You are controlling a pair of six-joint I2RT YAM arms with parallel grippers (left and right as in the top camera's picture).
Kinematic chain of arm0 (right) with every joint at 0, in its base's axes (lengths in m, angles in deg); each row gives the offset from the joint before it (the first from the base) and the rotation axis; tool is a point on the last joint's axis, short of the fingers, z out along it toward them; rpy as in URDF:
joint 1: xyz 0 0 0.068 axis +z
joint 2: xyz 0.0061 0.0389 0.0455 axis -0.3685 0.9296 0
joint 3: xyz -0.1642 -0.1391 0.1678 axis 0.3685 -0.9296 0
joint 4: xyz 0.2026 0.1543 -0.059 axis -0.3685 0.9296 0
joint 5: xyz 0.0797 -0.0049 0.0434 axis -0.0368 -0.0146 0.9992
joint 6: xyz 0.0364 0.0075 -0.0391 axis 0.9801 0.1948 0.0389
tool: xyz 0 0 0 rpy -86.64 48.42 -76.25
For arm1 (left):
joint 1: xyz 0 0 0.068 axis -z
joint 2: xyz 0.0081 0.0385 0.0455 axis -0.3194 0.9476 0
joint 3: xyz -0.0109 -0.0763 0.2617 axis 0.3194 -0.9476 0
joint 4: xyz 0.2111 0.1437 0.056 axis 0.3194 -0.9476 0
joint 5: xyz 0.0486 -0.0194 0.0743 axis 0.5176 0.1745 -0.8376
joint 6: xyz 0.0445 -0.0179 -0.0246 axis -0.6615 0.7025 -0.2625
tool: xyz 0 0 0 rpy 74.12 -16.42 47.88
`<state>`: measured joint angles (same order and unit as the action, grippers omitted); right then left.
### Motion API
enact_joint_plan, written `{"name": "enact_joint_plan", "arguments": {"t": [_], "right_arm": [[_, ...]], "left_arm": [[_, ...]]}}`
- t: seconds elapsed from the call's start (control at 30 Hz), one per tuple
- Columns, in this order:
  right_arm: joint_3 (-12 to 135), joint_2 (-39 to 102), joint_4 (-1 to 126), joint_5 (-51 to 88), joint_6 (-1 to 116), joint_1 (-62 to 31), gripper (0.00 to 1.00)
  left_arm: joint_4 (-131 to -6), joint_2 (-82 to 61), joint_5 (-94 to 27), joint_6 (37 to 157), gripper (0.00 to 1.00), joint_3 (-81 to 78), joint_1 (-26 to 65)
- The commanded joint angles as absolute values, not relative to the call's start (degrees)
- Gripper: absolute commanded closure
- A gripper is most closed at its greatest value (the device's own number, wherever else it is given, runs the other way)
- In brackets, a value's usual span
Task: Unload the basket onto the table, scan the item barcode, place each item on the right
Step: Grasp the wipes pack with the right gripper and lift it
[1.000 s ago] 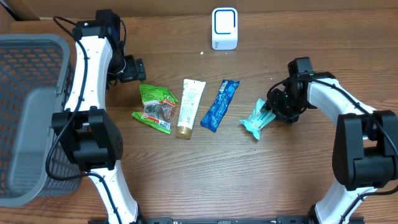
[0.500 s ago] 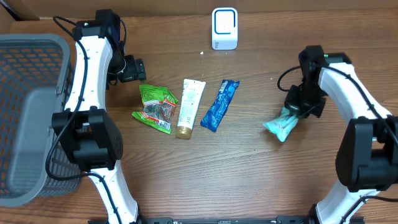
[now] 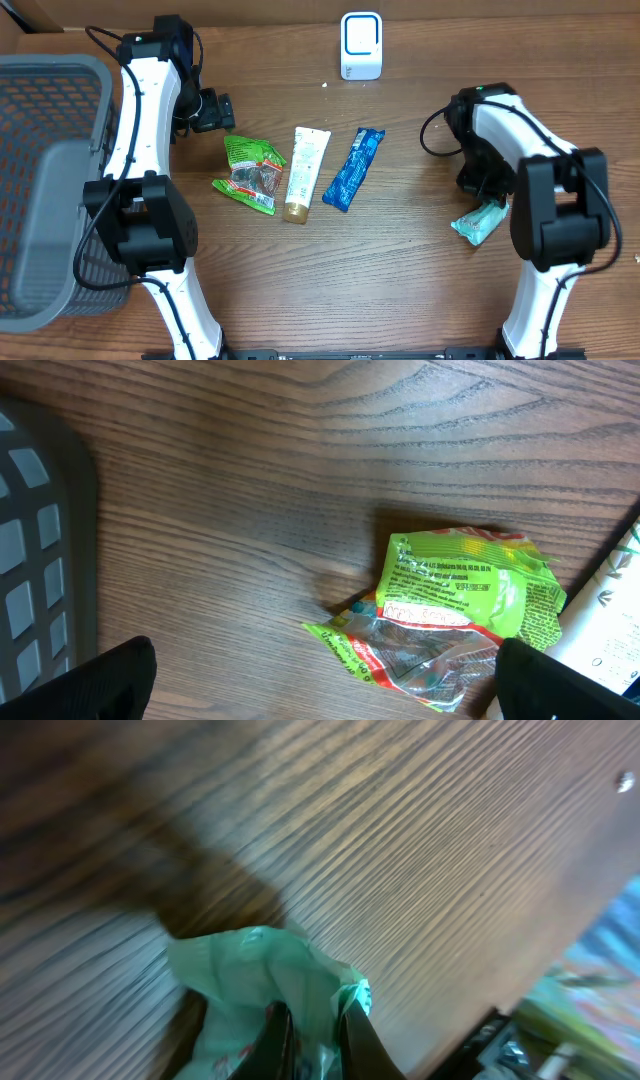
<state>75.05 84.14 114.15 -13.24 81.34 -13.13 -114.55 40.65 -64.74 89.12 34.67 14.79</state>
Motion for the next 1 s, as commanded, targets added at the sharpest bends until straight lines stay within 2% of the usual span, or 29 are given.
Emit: {"name": "enact_joint_plan", "arguments": {"t": [0.0,0.03,0.07,0.13,0.27,0.4,0.53,0.6,0.7,0.83,0.9,0.93,0.97], "right_arm": [[75.99,85.73,111.83,-12.96,82.43,-11.58,0.90],[76.06,85.71,110.96,-11.74,81.97,-11.07,0.84],[76.60,85.71,110.24,-9.94,80.64,-10.51,0.62],[78.46,85.71,109.23,-6.23,78.08,-9.63,0.38],[83.77,85.71,109.32,-1.33,75.88,-9.24,0.28],[91.27,85.71,109.45,4.35,71.24,-9.26,0.26],[99.23,85.27,114.89,4.55,69.78,-9.85,0.27],[103.58,84.68,119.33,5.38,65.87,-10.44,0.23],[104.73,84.14,123.20,10.14,57.50,-11.14,0.22],[101.46,84.14,124.66,12.22,53.78,-10.48,0.25],[98.40,84.14,123.46,11.48,52.36,-8.74,0.32],[95.12,84.14,122.11,8.37,53.08,-6.66,0.38],[93.28,84.14,121.49,5.47,54.81,-5.33,0.38]], "left_arm": [[-114.53,39.29,-64.28,89.71,0.00,34.45,15.05],[-114.53,39.29,-64.28,89.71,0.00,34.45,15.05],[-114.53,39.29,-64.28,89.71,0.00,34.45,15.05],[-114.53,39.29,-64.28,89.71,0.01,34.45,15.05],[-114.53,39.29,-64.28,89.71,0.00,34.45,15.05],[-114.53,39.29,-64.28,89.71,0.01,34.45,15.05],[-114.53,39.29,-64.28,89.71,0.00,34.45,15.05],[-114.53,39.29,-64.28,89.71,0.00,34.45,15.05],[-114.53,39.29,-64.28,89.71,0.00,34.45,15.05],[-114.53,39.29,-64.28,89.71,0.00,34.45,15.05],[-114.53,39.29,-64.28,89.71,0.00,34.45,15.05],[-114.53,39.29,-64.28,89.71,0.00,34.45,15.05],[-114.53,39.29,-64.28,89.71,0.00,34.45,15.05]]}}
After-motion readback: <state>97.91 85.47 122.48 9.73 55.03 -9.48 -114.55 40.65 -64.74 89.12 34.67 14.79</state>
